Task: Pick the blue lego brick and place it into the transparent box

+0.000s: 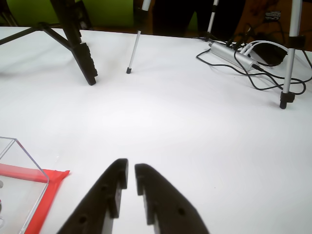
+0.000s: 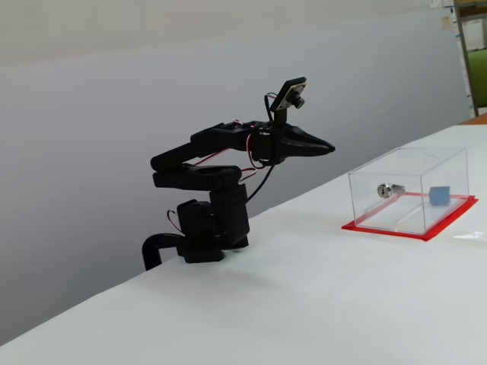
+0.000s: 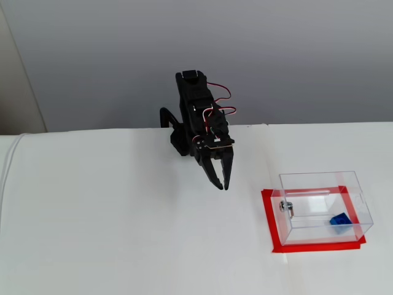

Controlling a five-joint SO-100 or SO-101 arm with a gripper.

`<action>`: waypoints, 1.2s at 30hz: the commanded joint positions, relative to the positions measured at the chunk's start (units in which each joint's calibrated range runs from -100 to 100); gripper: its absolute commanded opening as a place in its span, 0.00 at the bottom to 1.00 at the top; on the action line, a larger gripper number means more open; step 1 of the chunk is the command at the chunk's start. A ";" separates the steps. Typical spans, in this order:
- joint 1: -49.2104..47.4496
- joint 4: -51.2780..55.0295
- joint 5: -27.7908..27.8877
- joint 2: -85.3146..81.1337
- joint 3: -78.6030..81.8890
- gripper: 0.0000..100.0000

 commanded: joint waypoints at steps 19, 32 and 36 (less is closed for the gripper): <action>12.66 6.11 -0.75 -13.61 20.11 0.01; 16.36 23.34 -0.75 -13.78 20.11 0.01; 17.77 26.12 -0.49 -13.78 20.11 0.01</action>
